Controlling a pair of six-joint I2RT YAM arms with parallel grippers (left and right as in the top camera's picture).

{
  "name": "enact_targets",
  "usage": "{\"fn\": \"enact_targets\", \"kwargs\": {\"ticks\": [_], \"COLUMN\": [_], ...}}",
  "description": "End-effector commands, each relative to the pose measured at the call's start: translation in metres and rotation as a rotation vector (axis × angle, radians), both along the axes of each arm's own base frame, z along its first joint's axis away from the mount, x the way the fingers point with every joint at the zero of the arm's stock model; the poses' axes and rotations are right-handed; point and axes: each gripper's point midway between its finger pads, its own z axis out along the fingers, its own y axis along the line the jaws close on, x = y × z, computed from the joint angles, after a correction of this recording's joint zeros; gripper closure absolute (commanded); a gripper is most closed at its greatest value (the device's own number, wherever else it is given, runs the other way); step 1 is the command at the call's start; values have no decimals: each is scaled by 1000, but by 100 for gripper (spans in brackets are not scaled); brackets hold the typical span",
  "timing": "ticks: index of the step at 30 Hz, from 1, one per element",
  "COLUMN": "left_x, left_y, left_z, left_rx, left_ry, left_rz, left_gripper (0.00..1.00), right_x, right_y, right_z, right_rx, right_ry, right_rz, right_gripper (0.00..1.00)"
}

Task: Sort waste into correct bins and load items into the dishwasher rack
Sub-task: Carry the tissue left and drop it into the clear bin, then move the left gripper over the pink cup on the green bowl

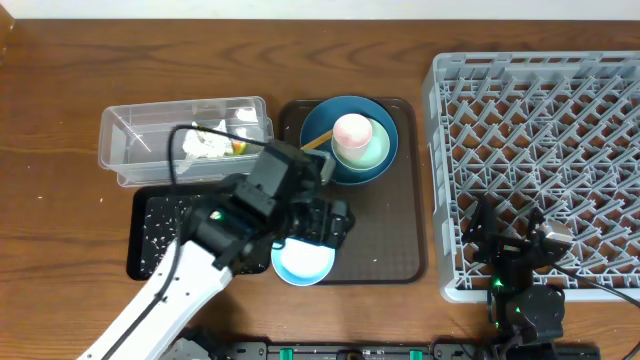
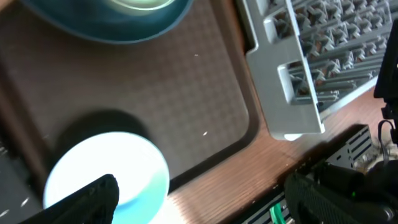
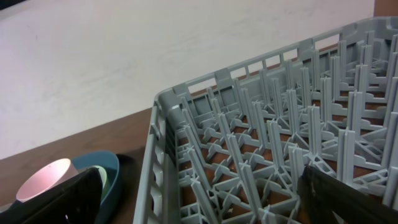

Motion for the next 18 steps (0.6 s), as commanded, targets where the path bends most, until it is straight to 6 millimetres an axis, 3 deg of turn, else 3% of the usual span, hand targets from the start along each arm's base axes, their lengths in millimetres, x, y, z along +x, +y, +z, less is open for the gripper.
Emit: {"fn": "enact_targets", "kwargs": {"ticks": [1,9,18], "left_x": [2,21,21], "left_y": [-14,-40,-52], "left_z": [-12,-44,-77], "left_rx": [-1,4,52], "left_ry": [29,78,136], "left_rz": [-22,-7,-34], "left_gripper": [12,11,5], "right_x": [0,0,0], "right_y": [-3,-3,-3], "right_z": [-1,-1,-1], "right_rx": [-6,-6,-6], "right_ry": [2,2,2], "right_rz": [-16,-16,-16], "right_gripper": [1,1,1]}}
